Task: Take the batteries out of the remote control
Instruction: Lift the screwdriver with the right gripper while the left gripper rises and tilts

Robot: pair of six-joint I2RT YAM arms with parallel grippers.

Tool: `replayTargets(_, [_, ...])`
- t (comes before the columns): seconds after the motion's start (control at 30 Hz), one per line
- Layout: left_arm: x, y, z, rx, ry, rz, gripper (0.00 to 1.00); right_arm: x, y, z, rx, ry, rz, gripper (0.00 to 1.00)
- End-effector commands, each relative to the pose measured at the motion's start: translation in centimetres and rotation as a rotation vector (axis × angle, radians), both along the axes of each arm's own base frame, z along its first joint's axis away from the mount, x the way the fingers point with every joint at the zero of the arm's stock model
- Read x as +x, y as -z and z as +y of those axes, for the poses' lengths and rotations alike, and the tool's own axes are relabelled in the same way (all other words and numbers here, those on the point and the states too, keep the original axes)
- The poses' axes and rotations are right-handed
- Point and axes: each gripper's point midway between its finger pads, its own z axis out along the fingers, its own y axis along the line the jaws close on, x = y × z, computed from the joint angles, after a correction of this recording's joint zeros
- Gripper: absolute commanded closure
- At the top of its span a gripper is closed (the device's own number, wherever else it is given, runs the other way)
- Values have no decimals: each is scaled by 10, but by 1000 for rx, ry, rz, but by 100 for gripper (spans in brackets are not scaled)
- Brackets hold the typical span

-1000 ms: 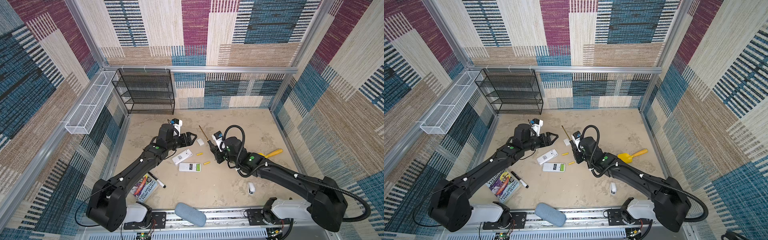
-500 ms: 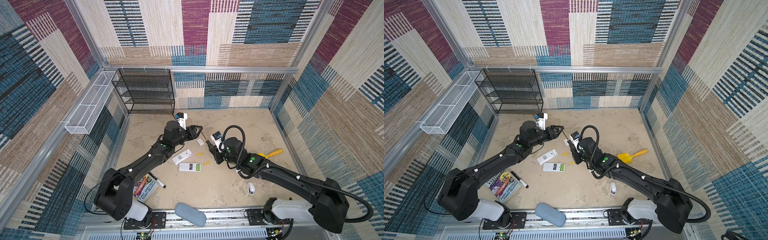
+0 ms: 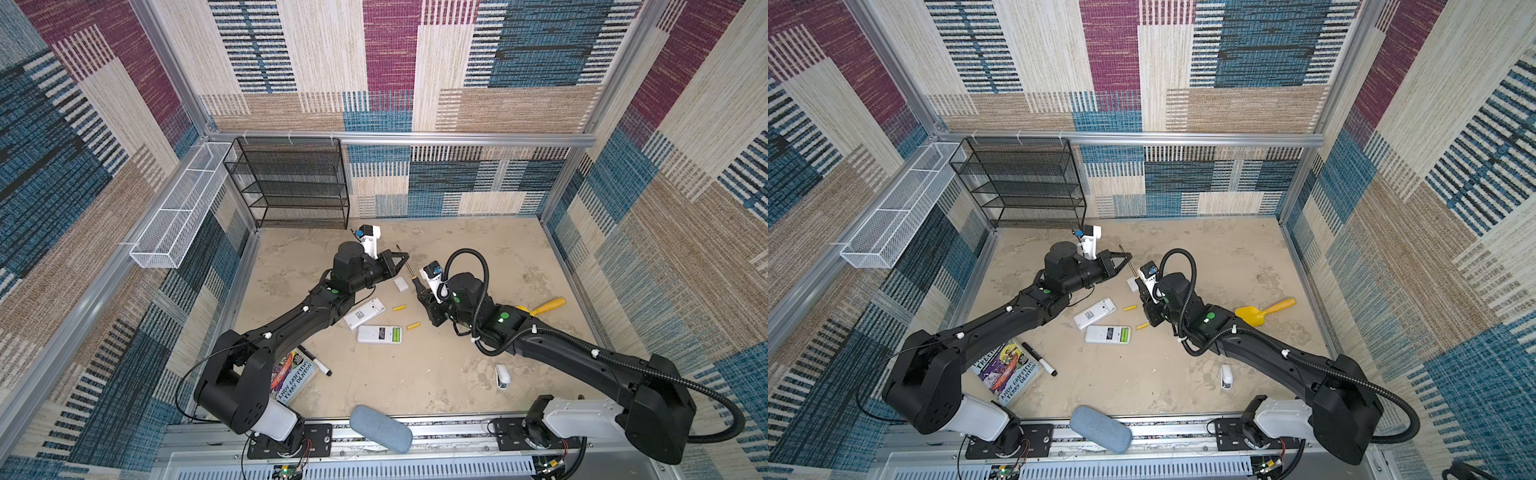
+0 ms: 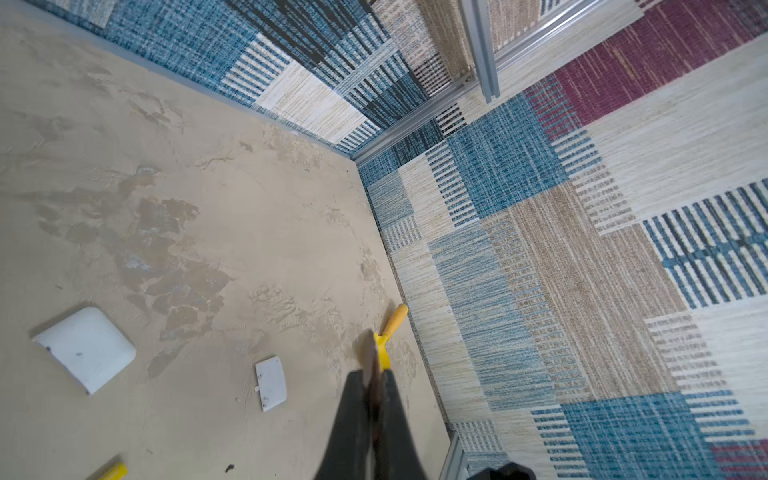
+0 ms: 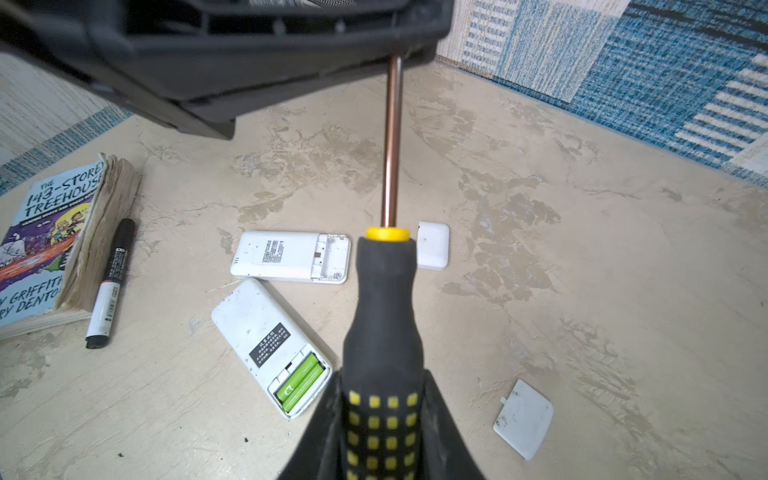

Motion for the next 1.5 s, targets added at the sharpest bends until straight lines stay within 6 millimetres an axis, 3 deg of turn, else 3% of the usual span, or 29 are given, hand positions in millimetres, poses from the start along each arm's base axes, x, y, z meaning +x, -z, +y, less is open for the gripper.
replayTargets(0.0, [1, 8, 5, 31, -15, -2, 100, 8, -25, 8, 51, -14, -88, 100])
replayTargets(0.2, [-1, 9, 8, 20, -23, -6, 100, 7, -42, 14, 85, -54, -159, 89])
replayTargets(0.47, [6, 5, 34, -71, -117, 37, 100, 5, -70, 12, 142, -106, -272, 42])
replayTargets(0.57, [8, 4, 44, -114, -145, 63, 100, 0, -75, 13, 140, -185, -324, 35])
replayTargets(0.7, [10, 2, 60, -190, -190, 73, 100, 3, -86, 1, 185, -221, -348, 20])
replayTargets(0.87, [11, -5, 79, -279, -253, 75, 100, 2, -89, -1, 180, -313, -344, 20])
replayTargets(1.03, [8, -14, 90, -321, -302, 70, 100, 3, -70, 9, 152, -374, -277, 24])
replayTargets(1.2, [3, -27, 95, -337, -312, 45, 100, 3, -61, 17, 199, -391, -242, 33])
replayTargets(1.47, [1, -37, 94, -368, -298, 31, 100, -3, -64, 29, 240, -449, -240, 44])
